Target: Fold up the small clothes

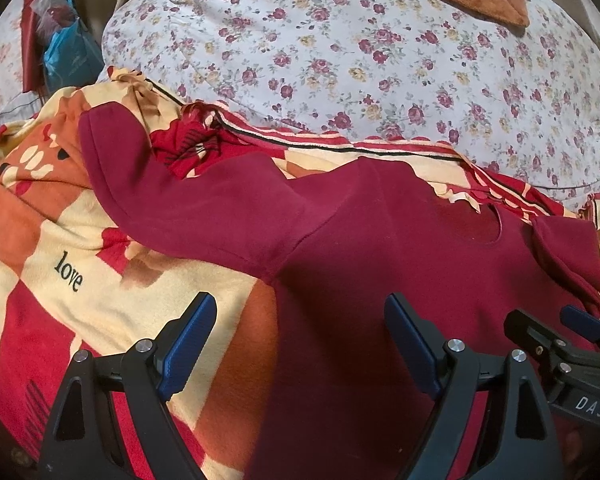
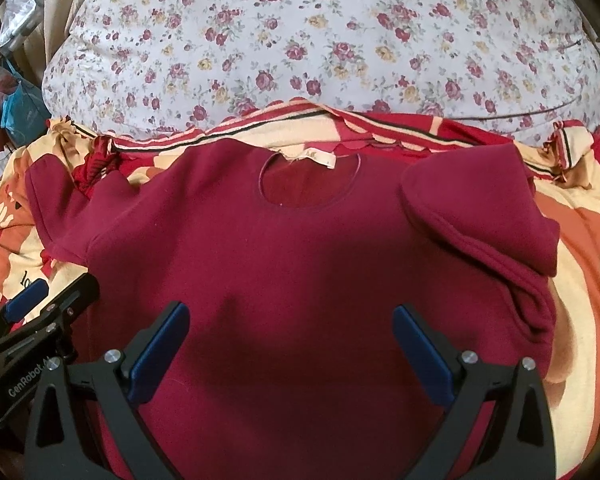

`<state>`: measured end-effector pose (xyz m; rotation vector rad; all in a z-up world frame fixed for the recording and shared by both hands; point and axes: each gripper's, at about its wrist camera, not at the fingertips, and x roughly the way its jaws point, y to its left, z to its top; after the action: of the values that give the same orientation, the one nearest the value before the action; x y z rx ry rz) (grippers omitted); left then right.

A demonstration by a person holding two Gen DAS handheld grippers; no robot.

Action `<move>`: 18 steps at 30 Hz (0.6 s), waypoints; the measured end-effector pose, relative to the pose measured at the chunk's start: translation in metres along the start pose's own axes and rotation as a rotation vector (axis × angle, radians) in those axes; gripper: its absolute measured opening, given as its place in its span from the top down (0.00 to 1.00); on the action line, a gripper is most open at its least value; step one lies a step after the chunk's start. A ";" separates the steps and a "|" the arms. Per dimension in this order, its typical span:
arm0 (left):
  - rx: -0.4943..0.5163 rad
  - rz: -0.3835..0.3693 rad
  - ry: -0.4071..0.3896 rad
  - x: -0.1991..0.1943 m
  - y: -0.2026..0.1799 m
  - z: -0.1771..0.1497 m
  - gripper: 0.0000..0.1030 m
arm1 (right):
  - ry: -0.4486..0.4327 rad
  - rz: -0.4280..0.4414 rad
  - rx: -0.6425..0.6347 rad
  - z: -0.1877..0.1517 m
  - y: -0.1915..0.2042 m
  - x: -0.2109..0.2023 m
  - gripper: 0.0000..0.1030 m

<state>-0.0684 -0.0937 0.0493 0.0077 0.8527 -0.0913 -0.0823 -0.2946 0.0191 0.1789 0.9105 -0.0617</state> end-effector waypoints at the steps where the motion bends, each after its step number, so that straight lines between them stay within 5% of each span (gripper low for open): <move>1: 0.000 0.001 0.001 0.000 0.000 0.000 0.33 | 0.002 0.001 0.001 0.000 0.000 0.000 0.00; 18: -0.001 0.004 0.005 0.003 0.001 -0.001 0.33 | 0.025 -0.001 0.004 -0.001 0.000 0.006 0.00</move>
<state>-0.0671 -0.0932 0.0465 0.0085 0.8580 -0.0873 -0.0790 -0.2944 0.0136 0.1834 0.9350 -0.0621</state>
